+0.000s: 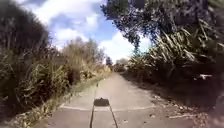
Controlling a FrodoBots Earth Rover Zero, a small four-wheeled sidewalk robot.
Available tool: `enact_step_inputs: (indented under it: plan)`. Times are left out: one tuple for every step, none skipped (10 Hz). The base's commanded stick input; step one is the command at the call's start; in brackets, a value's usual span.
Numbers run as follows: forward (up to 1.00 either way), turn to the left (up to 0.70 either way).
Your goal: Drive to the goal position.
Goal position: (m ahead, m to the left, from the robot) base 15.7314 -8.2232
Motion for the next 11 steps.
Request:
enact_step_inputs:
  plan:
    - [0.70,0.00]
    - [0.70,0.00]
    - [0.70,0.00]
    - [0.70,0.00]
    - [0.70,0.00]
    - [0.70,0.00]
    - [0.70,0.00]
    - [0.70,0.00]
    - [0.70,0.00]
    - [0.70,0.00]
    - [0.70,0.00]
